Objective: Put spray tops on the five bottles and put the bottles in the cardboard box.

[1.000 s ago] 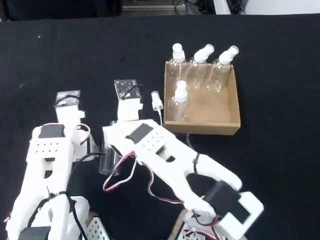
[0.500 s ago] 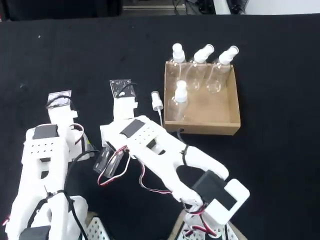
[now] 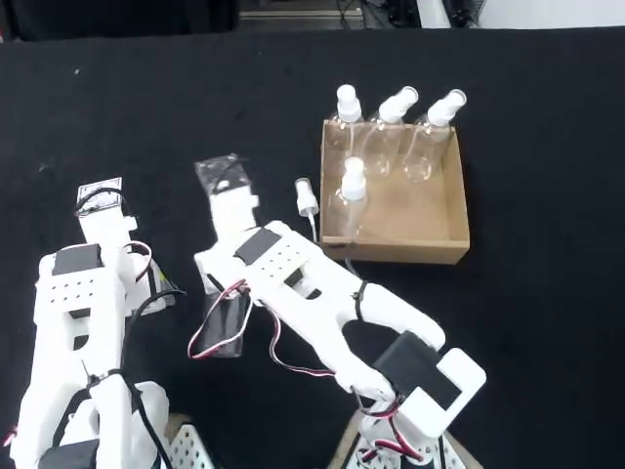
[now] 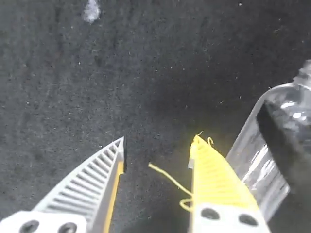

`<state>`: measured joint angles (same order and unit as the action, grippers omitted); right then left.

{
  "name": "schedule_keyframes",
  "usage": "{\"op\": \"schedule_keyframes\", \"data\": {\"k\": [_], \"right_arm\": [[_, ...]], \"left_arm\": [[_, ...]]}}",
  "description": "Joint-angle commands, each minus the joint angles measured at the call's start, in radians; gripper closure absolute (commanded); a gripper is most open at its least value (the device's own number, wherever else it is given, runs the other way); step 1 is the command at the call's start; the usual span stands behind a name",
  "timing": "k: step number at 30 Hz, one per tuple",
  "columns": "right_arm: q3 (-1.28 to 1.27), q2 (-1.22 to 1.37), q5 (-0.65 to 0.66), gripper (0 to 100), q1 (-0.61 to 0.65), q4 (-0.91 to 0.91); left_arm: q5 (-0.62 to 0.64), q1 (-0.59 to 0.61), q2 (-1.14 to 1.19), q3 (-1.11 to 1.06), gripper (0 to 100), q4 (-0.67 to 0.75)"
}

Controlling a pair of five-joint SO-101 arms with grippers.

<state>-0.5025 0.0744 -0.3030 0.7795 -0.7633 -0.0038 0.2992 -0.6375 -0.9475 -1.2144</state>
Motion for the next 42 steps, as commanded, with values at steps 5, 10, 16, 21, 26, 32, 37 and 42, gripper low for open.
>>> {"op": "schedule_keyframes", "data": {"k": [5, 10, 16, 21, 26, 32, 37, 42], "right_arm": [[0.084, -0.016, 0.344, 98.3, -0.063, 0.011], [0.153, -0.018, 0.321, 86.1, -0.060, -0.118], [0.231, -0.018, 0.207, 69.8, -0.066, -0.230], [0.234, -0.010, 0.081, 76.1, -0.040, -0.302], [0.199, 0.025, 0.025, 77.9, -0.046, -0.245], [0.193, 0.045, 0.029, 77.9, -0.043, -0.245], [0.154, 0.047, 0.032, 77.9, -0.040, -0.247], [0.136, 0.047, 0.086, 78.1, -0.037, -0.247]], "left_arm": [[0.005, 0.013, -0.026, 0.035, 79, 0.008], [0.005, 0.013, -0.026, 0.035, 79, 0.006], [0.005, 0.015, -0.026, 0.035, 79, 0.005], [0.003, 0.015, -0.026, 0.035, 79, 0.005], [0.003, 0.015, -0.026, 0.035, 79, 0.009], [0.003, 0.015, -0.026, 0.035, 79, 0.006], [0.003, 0.015, -0.026, 0.035, 79, 0.006], [0.003, 0.015, -0.026, 0.035, 79, 0.005]]}}
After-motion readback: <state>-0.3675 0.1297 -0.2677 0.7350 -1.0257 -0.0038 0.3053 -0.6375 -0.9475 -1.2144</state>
